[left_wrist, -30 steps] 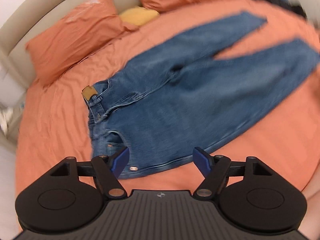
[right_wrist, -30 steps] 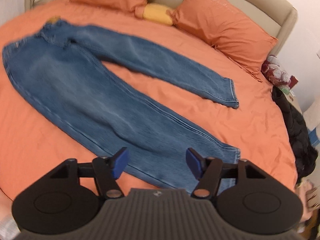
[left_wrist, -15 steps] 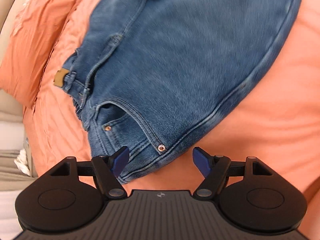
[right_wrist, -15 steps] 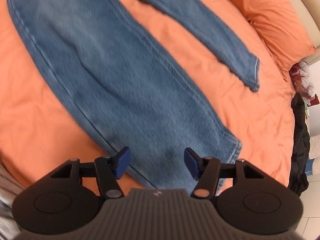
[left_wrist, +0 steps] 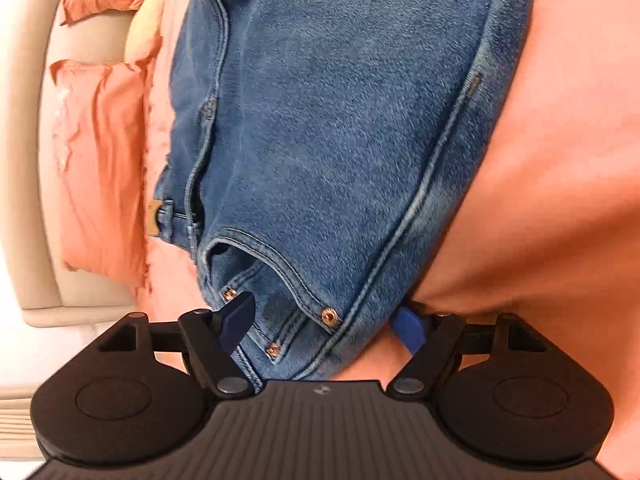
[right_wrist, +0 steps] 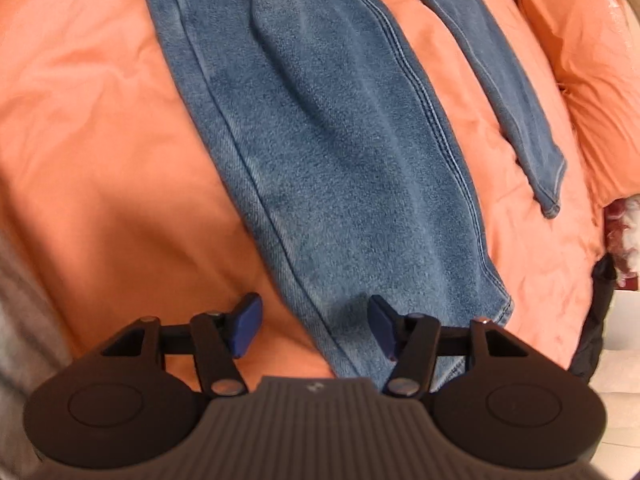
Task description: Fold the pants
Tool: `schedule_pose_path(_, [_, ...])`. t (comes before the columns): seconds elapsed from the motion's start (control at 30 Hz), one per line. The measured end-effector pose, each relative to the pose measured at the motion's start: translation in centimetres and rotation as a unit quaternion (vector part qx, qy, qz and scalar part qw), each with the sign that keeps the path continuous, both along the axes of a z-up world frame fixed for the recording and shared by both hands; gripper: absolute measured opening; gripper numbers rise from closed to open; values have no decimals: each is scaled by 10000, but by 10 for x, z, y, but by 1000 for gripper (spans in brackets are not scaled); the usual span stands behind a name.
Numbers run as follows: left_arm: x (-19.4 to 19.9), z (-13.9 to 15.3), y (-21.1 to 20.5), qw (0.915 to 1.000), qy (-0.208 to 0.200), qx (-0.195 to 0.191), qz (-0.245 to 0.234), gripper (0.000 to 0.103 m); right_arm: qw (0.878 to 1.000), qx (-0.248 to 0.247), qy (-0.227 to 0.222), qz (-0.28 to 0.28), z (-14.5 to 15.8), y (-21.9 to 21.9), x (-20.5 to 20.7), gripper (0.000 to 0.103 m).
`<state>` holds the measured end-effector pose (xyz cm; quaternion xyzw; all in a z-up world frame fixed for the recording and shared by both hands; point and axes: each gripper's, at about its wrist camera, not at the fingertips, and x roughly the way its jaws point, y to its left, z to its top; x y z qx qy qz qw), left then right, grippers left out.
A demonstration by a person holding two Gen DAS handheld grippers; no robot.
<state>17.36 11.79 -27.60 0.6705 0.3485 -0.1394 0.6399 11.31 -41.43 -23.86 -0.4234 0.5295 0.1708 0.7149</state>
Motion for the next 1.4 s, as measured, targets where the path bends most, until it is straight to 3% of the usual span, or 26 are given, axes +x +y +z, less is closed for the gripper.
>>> schedule_pose_path(0.03, [0,2,0,10000,16,-46,33,58,10000,-10,-71,-29,-1,2,0,23])
schedule_pose_path(0.1, [-2,7,1,9997,82,-176,121,39,9996,-30,-279,-6,1,4,-3,9])
schedule_pose_path(0.23, [-16,17,-1,9984,-325,-411,226,27,9970,-46,-769,-32,17,2,-13,2])
schedule_pose_path(0.33, [-13,45,0,9915,-674,-970,549,25,9921,-123,-1252,-28,38,0,-12,1])
schedule_pose_path(0.53, [19,116,-10,9648,-1098,-2004,1300,21,9794,-284,-1985,-247,84,-7,31,0])
schedule_pose_path(0.7, [64,161,-17,9478,-1201,-2385,1743,17,9712,-521,-2291,-398,101,-16,94,0])
schedule_pose_path(0.87, [115,188,-21,9381,-1159,-2532,2057,16,9672,-822,-2374,-368,110,-21,149,0])
schedule_pose_path(1.0, [170,189,-28,9315,-1081,-2559,2349,16,9659,-993,-2358,-393,110,-26,200,0])
schedule_pose_path(1.2, [243,161,-42,9254,-1008,-2384,2768,16,9634,-1179,-2346,-543,92,-28,284,0])
schedule_pose_path(1.4, [299,118,-47,9241,-653,-2039,3165,16,9690,-1368,-1942,-683,43,-19,360,0])
